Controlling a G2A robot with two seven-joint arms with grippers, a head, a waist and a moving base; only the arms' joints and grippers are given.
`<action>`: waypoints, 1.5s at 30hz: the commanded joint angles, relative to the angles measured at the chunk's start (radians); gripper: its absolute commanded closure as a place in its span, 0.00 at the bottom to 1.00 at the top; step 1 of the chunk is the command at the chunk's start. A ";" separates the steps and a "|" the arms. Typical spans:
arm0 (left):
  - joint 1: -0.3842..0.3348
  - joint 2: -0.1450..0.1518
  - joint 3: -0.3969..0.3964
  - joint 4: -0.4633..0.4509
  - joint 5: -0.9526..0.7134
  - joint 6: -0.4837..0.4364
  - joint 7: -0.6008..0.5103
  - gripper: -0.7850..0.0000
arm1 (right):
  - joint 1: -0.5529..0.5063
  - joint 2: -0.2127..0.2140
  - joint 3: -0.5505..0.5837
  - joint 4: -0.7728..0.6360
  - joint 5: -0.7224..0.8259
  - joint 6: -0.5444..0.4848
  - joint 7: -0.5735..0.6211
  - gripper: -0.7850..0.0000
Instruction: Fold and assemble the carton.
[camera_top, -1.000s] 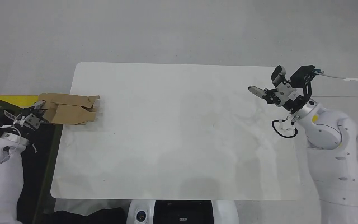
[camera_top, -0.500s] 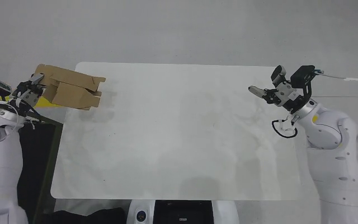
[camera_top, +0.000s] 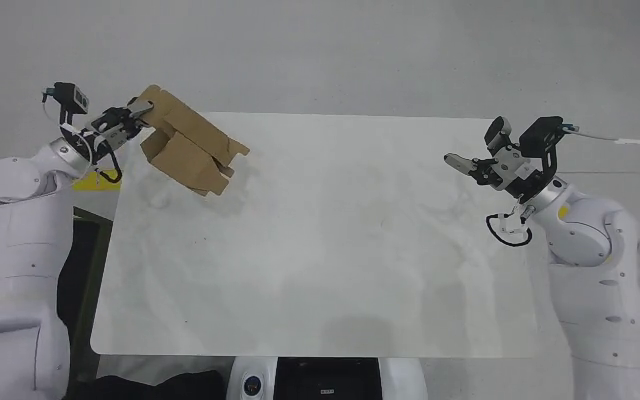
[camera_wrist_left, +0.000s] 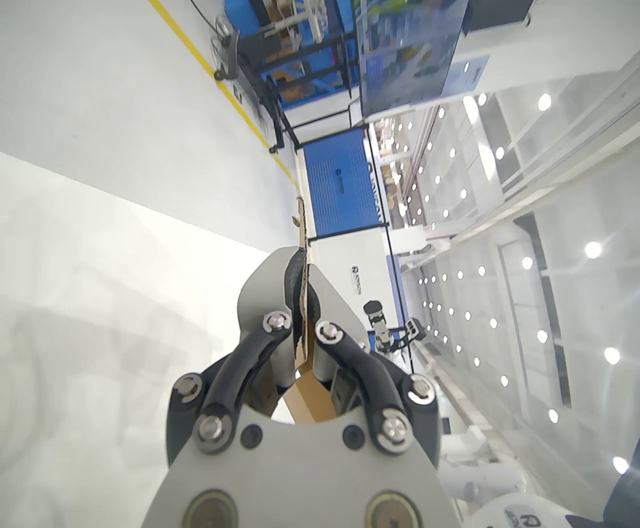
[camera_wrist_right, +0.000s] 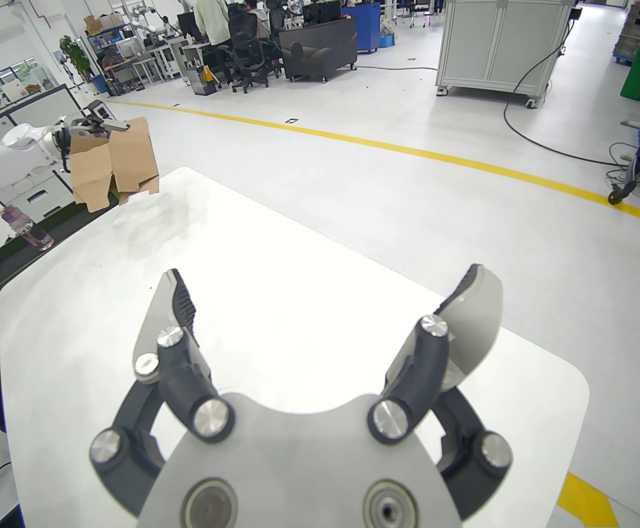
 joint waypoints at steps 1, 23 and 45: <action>-0.026 -0.015 0.051 -0.003 0.008 -0.015 -0.019 1.00 | 0.000 0.000 0.000 0.000 0.000 0.000 0.000 0.00; -0.064 -0.120 0.376 -0.168 0.038 -0.059 -0.178 1.00 | -0.021 0.002 -0.010 -0.011 0.023 0.002 0.003 0.00; -0.059 -0.157 0.450 -0.266 -0.067 -0.101 -0.215 1.00 | 0.161 -0.022 -0.388 0.190 0.429 -0.112 0.269 0.00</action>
